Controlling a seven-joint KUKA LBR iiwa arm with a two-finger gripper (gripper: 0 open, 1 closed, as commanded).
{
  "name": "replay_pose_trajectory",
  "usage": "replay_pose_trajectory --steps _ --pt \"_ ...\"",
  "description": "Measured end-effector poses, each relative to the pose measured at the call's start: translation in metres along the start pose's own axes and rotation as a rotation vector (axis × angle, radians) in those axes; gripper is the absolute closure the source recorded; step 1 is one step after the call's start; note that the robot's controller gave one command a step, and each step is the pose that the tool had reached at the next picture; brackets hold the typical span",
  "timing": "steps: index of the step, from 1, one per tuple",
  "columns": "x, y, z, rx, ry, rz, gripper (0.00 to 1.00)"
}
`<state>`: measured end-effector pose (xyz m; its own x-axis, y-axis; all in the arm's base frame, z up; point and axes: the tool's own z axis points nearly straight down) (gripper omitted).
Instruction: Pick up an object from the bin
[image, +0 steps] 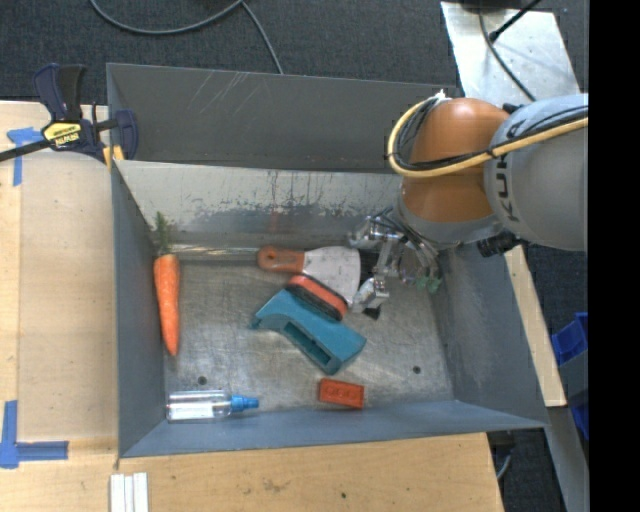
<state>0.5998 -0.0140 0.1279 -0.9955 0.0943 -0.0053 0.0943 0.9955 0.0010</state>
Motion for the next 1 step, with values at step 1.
replay_pose_trajectory --steps 1 --pt "-0.0095 0.1244 0.0215 -0.001 0.001 -0.237 1.00"
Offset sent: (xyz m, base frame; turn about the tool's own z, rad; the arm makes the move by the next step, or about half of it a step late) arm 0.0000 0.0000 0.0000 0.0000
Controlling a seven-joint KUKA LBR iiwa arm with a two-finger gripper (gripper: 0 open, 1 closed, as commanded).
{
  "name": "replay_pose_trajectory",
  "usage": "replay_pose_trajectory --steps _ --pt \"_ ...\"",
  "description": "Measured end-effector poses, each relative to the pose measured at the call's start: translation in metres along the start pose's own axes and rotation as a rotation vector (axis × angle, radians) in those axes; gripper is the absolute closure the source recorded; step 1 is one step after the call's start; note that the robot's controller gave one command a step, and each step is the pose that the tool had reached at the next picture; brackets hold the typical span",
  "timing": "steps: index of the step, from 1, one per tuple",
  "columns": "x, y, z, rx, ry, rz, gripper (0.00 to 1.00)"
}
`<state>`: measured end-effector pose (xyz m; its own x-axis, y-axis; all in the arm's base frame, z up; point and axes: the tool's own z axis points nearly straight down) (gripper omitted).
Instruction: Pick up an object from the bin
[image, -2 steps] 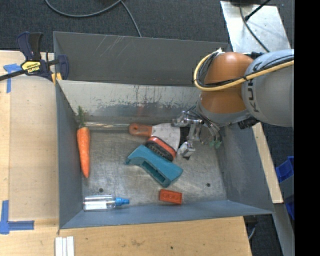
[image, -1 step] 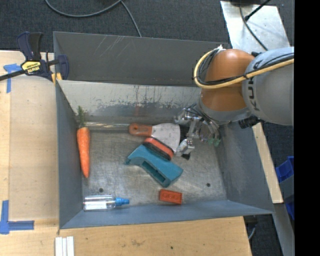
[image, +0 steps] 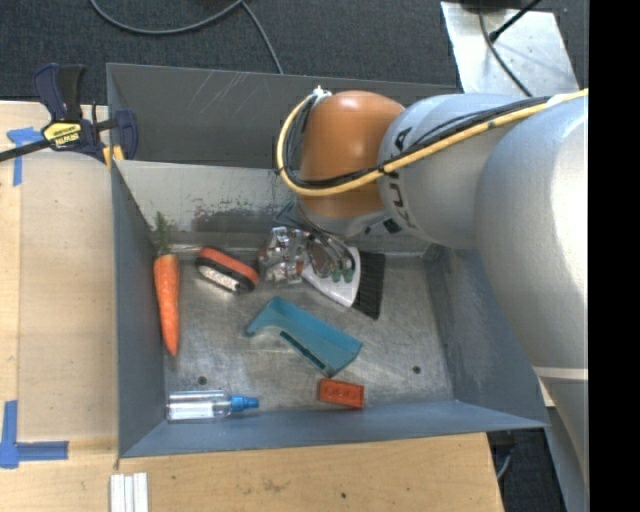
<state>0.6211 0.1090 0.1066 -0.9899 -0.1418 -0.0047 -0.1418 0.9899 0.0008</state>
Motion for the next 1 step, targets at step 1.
replay_pose_trajectory --steps 1 --pt "-0.0008 -0.0002 -0.0007 0.000 -0.003 0.000 0.00"
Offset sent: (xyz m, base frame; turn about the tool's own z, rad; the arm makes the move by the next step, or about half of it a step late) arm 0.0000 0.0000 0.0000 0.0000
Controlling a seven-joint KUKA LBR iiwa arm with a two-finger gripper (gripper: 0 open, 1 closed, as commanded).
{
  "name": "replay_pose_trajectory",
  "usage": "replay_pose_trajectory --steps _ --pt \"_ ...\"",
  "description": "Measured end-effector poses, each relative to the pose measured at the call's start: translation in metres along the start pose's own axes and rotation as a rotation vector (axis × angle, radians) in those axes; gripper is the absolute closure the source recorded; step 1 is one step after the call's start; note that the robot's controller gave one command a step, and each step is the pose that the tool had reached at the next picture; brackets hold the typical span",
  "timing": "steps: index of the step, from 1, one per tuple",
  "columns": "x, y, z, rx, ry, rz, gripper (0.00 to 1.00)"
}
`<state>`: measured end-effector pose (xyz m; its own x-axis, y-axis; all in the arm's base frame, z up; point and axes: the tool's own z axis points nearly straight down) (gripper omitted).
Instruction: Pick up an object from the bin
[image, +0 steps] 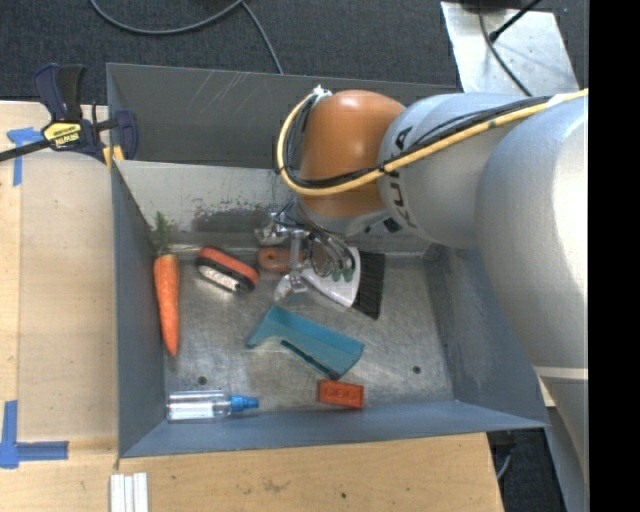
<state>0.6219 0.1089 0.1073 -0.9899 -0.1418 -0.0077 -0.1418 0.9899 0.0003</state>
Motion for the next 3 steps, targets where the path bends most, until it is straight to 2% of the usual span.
replay_pose_trajectory --steps 1,2,3 --pt "0.000 0.000 0.000 0.000 0.000 0.000 0.00" --pt "-0.002 0.009 0.010 0.000 0.001 0.068 0.00" --pt "0.000 0.027 0.027 0.001 0.007 0.353 0.00"
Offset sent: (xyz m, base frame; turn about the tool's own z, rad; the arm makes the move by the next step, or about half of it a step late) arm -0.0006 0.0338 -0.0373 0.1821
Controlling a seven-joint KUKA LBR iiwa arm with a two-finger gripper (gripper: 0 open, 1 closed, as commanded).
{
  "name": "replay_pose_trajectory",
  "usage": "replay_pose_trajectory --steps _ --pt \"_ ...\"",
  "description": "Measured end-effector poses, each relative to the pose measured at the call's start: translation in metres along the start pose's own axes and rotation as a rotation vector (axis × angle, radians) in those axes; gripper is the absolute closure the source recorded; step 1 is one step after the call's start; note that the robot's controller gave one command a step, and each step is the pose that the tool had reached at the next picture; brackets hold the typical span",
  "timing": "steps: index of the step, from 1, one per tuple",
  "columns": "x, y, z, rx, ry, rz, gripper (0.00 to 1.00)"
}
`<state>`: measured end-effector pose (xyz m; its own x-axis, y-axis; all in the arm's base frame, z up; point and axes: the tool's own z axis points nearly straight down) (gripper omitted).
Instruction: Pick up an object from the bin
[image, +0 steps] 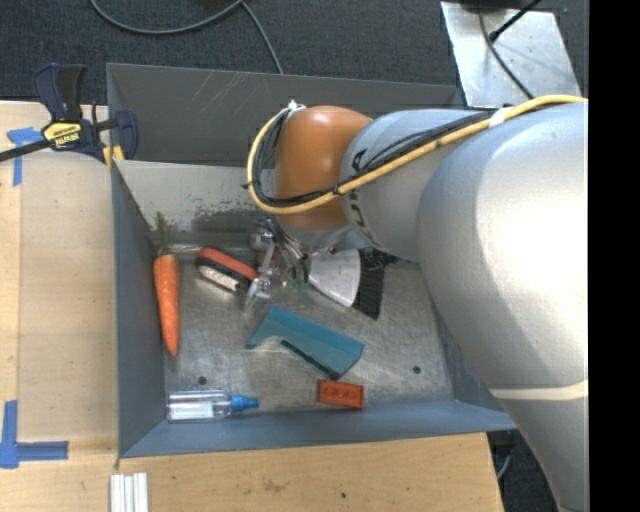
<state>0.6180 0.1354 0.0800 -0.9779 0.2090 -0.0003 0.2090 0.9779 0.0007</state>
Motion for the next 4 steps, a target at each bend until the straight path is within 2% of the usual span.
replay_pose_trajectory --steps 1,2,3,4 --pt "-0.006 0.018 0.001 -0.004 -0.008 -0.249 1.00" --pt "-0.006 0.018 0.001 -0.004 -0.008 -0.249 1.00" --pt "0.000 0.026 -0.085 0.001 -0.001 -0.227 1.00" --pt "0.000 0.026 -0.085 0.001 -0.001 -0.227 1.00"
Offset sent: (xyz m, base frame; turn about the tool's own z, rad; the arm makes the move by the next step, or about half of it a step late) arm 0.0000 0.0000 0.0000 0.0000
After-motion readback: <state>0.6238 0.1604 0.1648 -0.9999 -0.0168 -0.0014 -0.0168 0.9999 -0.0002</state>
